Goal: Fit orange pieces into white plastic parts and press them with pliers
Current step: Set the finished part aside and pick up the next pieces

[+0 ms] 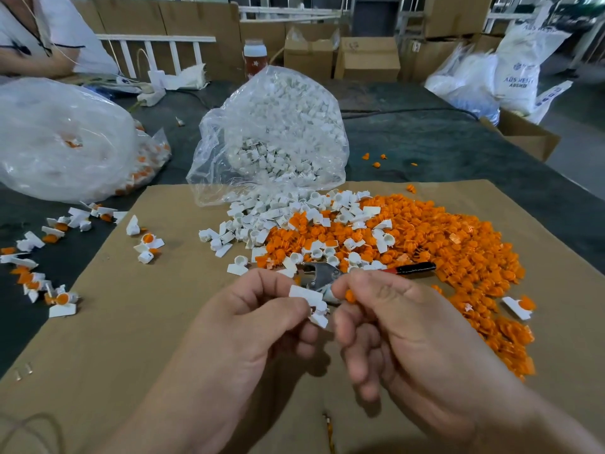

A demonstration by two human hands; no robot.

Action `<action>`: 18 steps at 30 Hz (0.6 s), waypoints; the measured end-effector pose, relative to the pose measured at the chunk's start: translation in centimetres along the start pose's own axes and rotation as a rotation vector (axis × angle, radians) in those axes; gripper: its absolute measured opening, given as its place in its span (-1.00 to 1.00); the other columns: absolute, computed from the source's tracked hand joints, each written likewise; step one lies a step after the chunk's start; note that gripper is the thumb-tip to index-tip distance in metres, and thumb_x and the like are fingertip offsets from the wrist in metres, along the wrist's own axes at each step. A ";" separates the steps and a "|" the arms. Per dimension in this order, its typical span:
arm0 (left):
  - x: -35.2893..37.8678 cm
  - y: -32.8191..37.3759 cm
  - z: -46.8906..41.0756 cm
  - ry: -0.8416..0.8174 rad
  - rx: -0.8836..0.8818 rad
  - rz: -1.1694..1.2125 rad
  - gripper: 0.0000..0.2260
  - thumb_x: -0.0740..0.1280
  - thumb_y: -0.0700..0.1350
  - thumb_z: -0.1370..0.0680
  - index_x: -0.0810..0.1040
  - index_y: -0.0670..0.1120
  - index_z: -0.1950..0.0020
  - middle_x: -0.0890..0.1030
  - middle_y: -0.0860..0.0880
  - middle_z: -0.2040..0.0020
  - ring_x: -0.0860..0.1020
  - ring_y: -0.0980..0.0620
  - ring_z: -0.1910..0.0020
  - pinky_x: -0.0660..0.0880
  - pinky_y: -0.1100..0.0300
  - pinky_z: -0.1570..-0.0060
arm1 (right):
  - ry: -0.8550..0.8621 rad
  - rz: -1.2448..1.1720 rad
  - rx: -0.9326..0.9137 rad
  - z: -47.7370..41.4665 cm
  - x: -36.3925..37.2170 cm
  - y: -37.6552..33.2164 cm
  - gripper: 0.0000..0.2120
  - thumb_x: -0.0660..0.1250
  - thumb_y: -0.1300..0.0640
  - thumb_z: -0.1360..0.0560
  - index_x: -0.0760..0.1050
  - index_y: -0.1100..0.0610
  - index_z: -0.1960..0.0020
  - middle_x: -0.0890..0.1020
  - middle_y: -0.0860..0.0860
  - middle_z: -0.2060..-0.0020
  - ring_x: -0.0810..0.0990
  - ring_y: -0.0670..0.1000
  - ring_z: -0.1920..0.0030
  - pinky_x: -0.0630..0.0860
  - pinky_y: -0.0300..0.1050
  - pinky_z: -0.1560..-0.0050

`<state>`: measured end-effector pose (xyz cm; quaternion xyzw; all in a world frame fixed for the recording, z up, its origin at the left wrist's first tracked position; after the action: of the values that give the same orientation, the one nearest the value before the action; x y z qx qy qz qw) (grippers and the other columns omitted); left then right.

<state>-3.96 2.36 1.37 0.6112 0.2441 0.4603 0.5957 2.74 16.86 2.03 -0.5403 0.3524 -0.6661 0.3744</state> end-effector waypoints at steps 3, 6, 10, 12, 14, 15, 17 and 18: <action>0.1 0.1 -0.1 -0.045 -0.007 0.089 -0.75 0.48 -0.25 -0.23 0.71 -0.08 0.12 0.60 -0.18 0.34 0.60 -0.09 0.40 0.55 0.20 0.42 | 0.042 0.180 -0.066 0.0 -0.4 -0.1 -0.65 0.43 -0.19 -0.39 0.63 0.11 0.11 0.50 0.09 0.44 0.35 -0.05 0.63 0.29 -0.30 0.60; 0.4 -0.1 0.0 -0.067 -0.024 0.097 -0.76 0.43 -0.26 -0.28 0.72 -0.10 0.08 0.60 -0.21 0.33 0.61 -0.11 0.38 0.57 0.16 0.39 | 0.073 0.317 -0.082 -0.1 -0.8 0.1 -0.62 0.50 -0.20 -0.32 0.63 0.09 0.09 0.47 0.07 0.44 0.29 -0.06 0.62 0.23 -0.30 0.58; 0.2 -0.1 0.2 -0.040 -0.009 -0.063 -0.96 0.45 -0.21 -0.37 0.68 -0.09 0.21 0.64 -0.24 0.31 0.59 -0.08 0.35 0.56 0.16 0.34 | 0.064 0.379 -0.108 -0.1 -1.0 0.4 -0.61 0.54 -0.21 -0.27 0.63 0.05 0.08 0.43 0.02 0.50 0.26 -0.05 0.63 0.21 -0.31 0.58; -0.2 0.2 0.2 -0.009 0.078 -0.288 -0.81 0.49 0.05 -0.25 0.69 0.01 0.20 0.66 -0.12 0.31 0.58 0.02 0.34 0.53 0.17 0.30 | 0.066 0.391 -0.127 0.0 -0.9 0.4 -0.61 0.54 -0.20 -0.26 0.63 0.04 0.06 0.42 0.02 0.55 0.29 -0.06 0.62 0.23 -0.29 0.58; -0.5 0.4 0.2 0.061 0.122 -0.393 -0.79 0.50 0.11 -0.23 0.69 0.09 0.19 0.66 -0.07 0.31 0.57 0.05 0.34 0.51 0.11 0.26 | 0.081 0.427 -0.149 0.1 -0.9 0.2 -0.65 0.50 -0.19 -0.30 0.64 -0.03 0.01 0.47 0.02 0.55 0.38 -0.07 0.59 0.32 -0.24 0.56; -0.6 0.4 0.1 0.101 0.133 -0.419 -0.85 0.51 0.07 -0.29 0.69 0.12 0.18 0.65 -0.04 0.33 0.56 0.08 0.36 0.49 0.12 0.26 | 0.093 0.441 -0.157 0.1 -0.8 0.1 -0.70 0.46 -0.17 -0.35 0.64 -0.07 -0.02 0.51 0.03 0.51 0.43 -0.06 0.55 0.37 -0.22 0.52; -0.8 0.4 0.0 0.160 0.154 -0.443 -0.93 0.49 0.00 -0.36 0.68 0.14 0.18 0.59 0.03 0.40 0.50 0.12 0.42 0.43 0.15 0.31 | 0.108 0.486 -0.172 0.2 -0.7 0.0 -0.79 0.36 -0.11 -0.44 0.62 -0.14 -0.06 0.59 0.03 0.41 0.51 -0.02 0.48 0.45 -0.17 0.44; -0.9 0.4 0.0 0.171 0.155 -0.425 -0.95 0.47 -0.02 -0.37 0.67 0.12 0.19 0.55 0.03 0.43 0.46 0.12 0.44 0.42 0.14 0.33 | 0.113 0.538 -0.192 0.2 -0.6 -0.1 -0.82 0.32 -0.07 -0.49 0.61 -0.18 -0.07 0.62 0.03 0.37 0.55 -0.01 0.46 0.48 -0.17 0.40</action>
<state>-4.47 1.57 1.51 0.5489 0.4515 0.3544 0.6077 3.06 17.41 1.84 -0.4224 0.5646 -0.5355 0.4648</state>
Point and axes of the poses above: each hand's wrist, its own z-axis away from the middle knuckle, its own x-axis out of the palm, y = z × x, the point moved 3 cm from there along -z, towards the middle knuckle
